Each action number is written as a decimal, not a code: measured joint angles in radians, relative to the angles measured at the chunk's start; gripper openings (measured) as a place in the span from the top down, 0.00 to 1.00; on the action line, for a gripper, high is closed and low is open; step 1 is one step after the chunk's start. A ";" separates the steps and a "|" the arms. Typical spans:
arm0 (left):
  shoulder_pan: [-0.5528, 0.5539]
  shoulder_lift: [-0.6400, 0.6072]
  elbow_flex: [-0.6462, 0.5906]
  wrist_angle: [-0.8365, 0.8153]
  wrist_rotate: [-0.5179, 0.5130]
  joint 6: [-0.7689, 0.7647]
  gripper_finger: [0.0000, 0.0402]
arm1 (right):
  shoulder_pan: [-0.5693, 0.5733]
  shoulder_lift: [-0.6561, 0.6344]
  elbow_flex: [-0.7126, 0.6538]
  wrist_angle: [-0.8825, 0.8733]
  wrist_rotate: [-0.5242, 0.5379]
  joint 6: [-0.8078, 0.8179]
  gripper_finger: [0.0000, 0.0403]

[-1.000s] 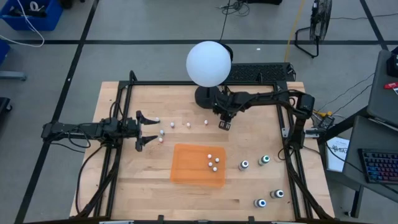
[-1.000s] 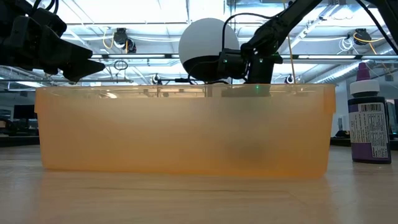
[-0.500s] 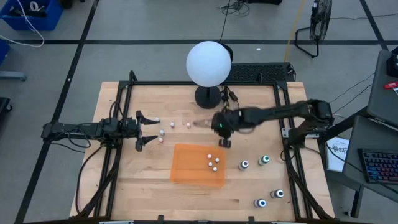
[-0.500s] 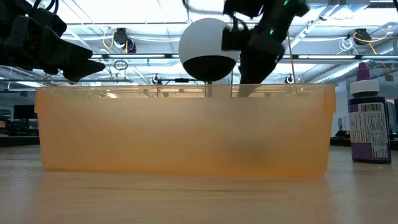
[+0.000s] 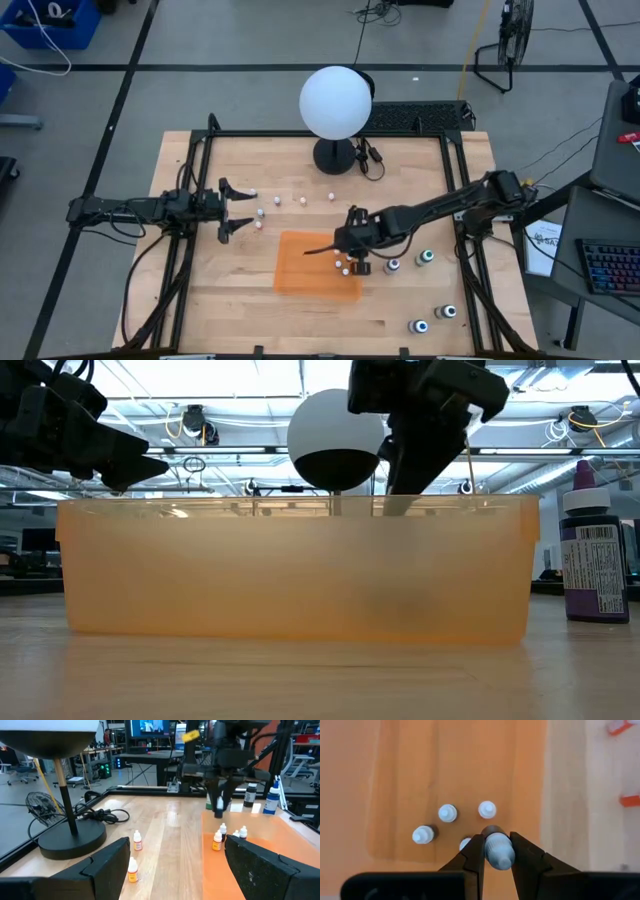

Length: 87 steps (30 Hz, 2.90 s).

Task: Pick & Place food coloring
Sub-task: Put the small black food coloring bottle into the orange container, then put the small orange food coloring bottle into the orange container

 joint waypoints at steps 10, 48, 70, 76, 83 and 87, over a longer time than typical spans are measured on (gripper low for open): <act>0.000 0.000 0.000 0.000 0.000 0.000 0.19 | -0.043 0.109 0.018 -0.035 -0.051 -0.051 0.86; 0.000 0.000 0.000 0.000 0.000 0.000 0.19 | -0.067 0.100 0.017 -0.014 -0.126 -0.017 0.60; 0.000 0.000 0.000 0.000 0.000 0.000 0.19 | -0.338 0.076 0.326 -0.103 0.024 -0.282 0.47; 0.000 0.000 0.000 -0.003 0.000 0.000 0.19 | -0.455 0.151 0.333 -0.155 -0.082 -0.268 0.47; 0.000 0.000 0.000 0.001 0.000 0.000 0.19 | -0.479 0.248 0.333 -0.133 -0.103 -0.324 0.47; 0.000 0.000 0.000 0.001 0.000 0.000 0.19 | -0.487 0.297 0.333 -0.128 -0.105 -0.341 0.47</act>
